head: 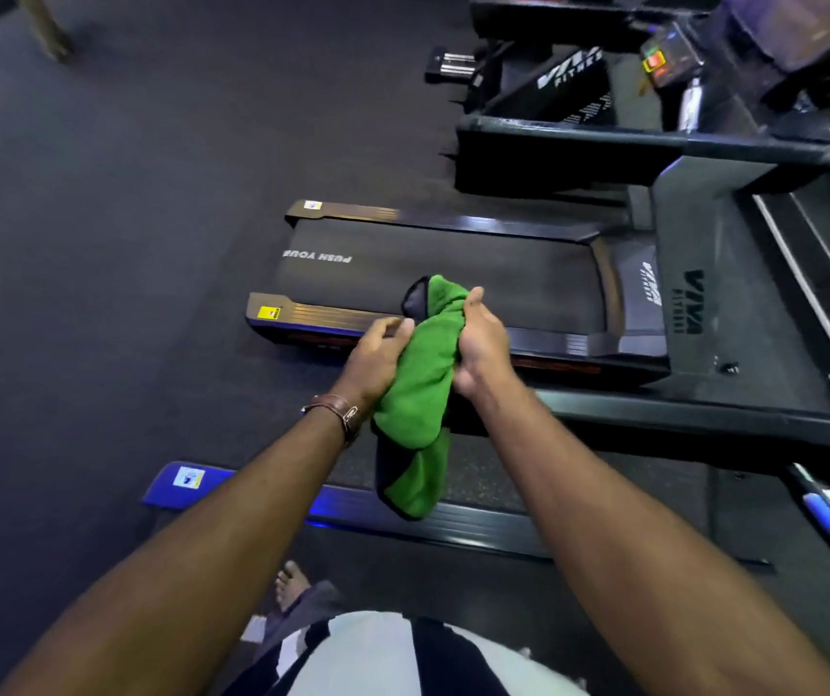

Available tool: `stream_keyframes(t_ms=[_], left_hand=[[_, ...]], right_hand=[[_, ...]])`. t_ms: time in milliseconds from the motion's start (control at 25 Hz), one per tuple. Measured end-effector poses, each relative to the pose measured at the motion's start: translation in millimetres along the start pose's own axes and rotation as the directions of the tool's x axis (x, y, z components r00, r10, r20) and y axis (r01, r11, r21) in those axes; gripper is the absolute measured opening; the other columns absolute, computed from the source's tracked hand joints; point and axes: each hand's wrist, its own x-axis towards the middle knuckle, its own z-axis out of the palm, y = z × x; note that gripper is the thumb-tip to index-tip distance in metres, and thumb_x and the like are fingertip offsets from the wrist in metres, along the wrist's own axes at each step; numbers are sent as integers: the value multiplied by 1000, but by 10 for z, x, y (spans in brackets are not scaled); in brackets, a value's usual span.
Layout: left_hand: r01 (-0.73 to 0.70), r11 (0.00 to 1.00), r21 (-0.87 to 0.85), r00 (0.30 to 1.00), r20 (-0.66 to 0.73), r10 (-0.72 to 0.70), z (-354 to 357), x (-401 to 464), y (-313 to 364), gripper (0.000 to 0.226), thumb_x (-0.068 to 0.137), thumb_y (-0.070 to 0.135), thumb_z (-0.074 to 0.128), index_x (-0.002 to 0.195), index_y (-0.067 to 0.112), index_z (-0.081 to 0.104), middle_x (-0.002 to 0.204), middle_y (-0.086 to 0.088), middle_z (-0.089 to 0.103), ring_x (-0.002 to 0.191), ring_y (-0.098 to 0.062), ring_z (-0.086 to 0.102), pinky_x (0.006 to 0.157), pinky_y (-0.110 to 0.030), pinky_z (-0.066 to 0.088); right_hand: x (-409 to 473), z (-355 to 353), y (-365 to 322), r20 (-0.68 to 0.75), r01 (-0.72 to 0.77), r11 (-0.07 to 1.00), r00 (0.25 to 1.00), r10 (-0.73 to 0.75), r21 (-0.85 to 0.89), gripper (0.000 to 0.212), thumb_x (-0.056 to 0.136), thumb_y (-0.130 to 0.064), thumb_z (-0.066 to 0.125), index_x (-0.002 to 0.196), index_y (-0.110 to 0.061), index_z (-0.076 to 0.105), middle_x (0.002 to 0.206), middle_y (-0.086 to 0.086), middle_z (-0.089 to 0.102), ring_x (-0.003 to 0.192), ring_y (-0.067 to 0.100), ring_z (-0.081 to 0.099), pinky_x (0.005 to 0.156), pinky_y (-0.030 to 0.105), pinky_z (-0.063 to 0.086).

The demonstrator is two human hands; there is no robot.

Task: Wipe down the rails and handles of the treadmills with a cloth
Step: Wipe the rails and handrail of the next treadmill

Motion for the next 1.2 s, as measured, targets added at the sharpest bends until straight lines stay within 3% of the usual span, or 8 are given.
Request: stream_keyframes(t_ms=[160, 280, 400, 520, 720, 960, 1120, 1200], left_hand=[[246, 865, -438, 939, 329, -100, -893, 279, 87, 37, 90, 28, 59, 111, -2, 65, 116, -22, 64, 106, -31, 61, 100, -43, 47], [267, 878, -396, 916, 386, -105, -1460, 537, 121, 38, 85, 20, 64, 113, -6, 63, 117, -24, 63, 107, -33, 61, 99, -44, 47], [223, 927, -302, 945, 301, -129, -1850, 798, 208, 28, 81, 6, 68, 106, -6, 62, 107, -22, 66, 94, -30, 63, 89, -39, 51], [159, 964, -214, 966, 236, -107, -2096, 1102, 278, 20, 75, -5, 70, 85, 8, 58, 87, -9, 66, 78, -20, 62, 74, -30, 52], [216, 915, -341, 973, 153, -173, -2284, 1677, 349, 24, 72, -8, 72, 79, 10, 59, 87, -13, 67, 82, -26, 65, 86, -45, 54], [196, 958, -209, 973, -78, -216, -2595, 2311, 335, 62, 64, 1, 83, 116, 9, 51, 119, -14, 61, 106, -27, 62, 90, -45, 54], [34, 999, -1, 989, 143, -33, -2672, 2563, 341, 94, 56, 24, 91, 136, 24, 41, 136, -2, 45, 120, -16, 48, 98, -35, 46], [-9, 996, 93, 988, 155, -6, -2598, 2730, 392, 80, 55, 20, 91, 125, 21, 53, 124, -1, 58, 111, -14, 55, 94, -33, 49]], right_hand=[[312, 816, 183, 60, -99, 992, 994, 94, 81, 52, 100, -49, 42, 125, -9, 63, 102, 16, 69, 84, 30, 64, 83, 44, 53], [542, 1248, 437, 13, 21, 989, 1000, -20, -149, 44, 98, -40, 52, 127, -6, 57, 109, 19, 63, 98, 32, 59, 95, 52, 48], [626, 1476, 682, -37, -19, 829, 999, -2, -558, 82, 81, -58, 69, 141, -11, 40, 125, 12, 61, 105, 22, 65, 87, 40, 56], [736, 1571, 961, -96, -10, 736, 993, -75, -677, 90, 73, -63, 72, 145, -22, 36, 132, 6, 56, 108, 17, 62, 86, 34, 54], [1060, 1717, 1029, -78, -256, 853, 966, 248, -455, 48, 83, -36, 75, 117, -3, 66, 110, 13, 72, 97, 25, 70, 87, 37, 56], [1723, 2304, 489, -94, -12, 888, 995, -35, -460, 12, 84, 1, 69, 96, 2, 67, 94, 23, 71, 78, 30, 68, 74, 45, 58], [2133, 2924, 193, -54, -1, 936, 998, -20, -352, 16, 84, 7, 64, 79, -8, 60, 69, 10, 65, 58, 21, 63, 48, 26, 53], [2309, 3158, 140, -71, 5, 955, 997, -27, -298, 14, 84, 10, 62, 79, -3, 60, 66, 10, 64, 53, 18, 63, 44, 24, 52]])
